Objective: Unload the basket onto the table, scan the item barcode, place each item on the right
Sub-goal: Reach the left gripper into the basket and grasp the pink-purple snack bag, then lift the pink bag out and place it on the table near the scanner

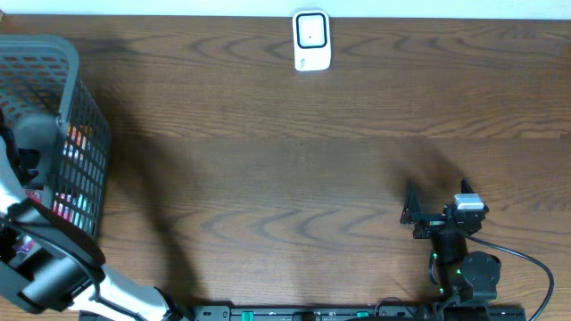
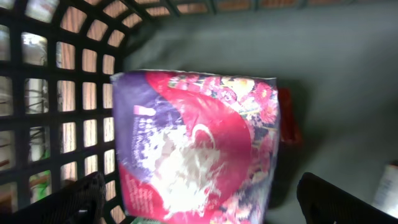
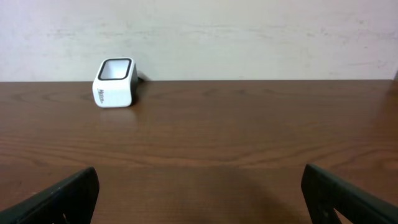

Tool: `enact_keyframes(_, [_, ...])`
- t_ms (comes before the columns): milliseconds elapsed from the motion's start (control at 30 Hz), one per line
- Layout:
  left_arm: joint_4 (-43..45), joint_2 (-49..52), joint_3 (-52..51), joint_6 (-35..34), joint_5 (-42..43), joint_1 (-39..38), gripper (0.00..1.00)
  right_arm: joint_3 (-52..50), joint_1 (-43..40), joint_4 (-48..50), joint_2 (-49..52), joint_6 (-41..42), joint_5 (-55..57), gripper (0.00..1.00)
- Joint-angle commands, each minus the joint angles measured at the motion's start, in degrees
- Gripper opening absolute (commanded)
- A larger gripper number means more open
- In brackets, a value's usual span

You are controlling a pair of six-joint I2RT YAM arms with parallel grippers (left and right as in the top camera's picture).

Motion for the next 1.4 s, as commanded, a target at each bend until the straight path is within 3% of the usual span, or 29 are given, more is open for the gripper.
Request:
enact_keyframes(0, [0.02,3.54,-0.81,-0.72,-1.57,-0.22,0.98,-0.09,0.79,-0.22,-0.26,0.61,-0.28,0.99])
enact_keyframes(333, [-0.2,11.19,-0.92,-0.66,-1.55,-0.22,0.98,-0.09,0.79,-0.22,-0.26,0.61,-0.28,0.99])
enact_keyframes(533, [-0.7,12.26,-1.25,-0.48,0.2,-0.22,0.5,-0.09,0.79,-0.22,-0.26,0.61,-0.28,0.99])
enact_keyframes(600, [-1.07,12.26,-1.25,-0.35,0.83,-0.22,0.29,-0.09,0.79,-0.22,-0.26,0.61,-0.28,0.99])
enact_keyframes(633, [-1.38,12.24,-1.22,0.22,0.81,-0.22,0.13,-0.09,0.79,-0.22,-0.26,0.61,-0.28,0.99])
enact_keyframes(667, [-1.77,12.09,-1.2,1.38,0.81,-0.2,0.08,-0.09,0.79,-0.22,-0.26,0.61,-0.28,0.99])
enact_keyframes(1000, [-6.51,1.05,5.07,5.03,4.13,-0.22,0.07,-0.09,0.79,-0.22,-0.26,0.61,-0.28,0.99])
enact_keyframes(1200, [-2.19,-13.42,6.99,4.72,15.02,-0.22,0.07,-0.09,0.79,-0.22,-0.26,0.61,-0.28,0.99])
enact_keyframes(1367, [7.34,-25.99,6.99,1.66,27.89,-0.22,0.07,-0.09,0.79,-0.22,-0.26,0.61,-0.28,0.99])
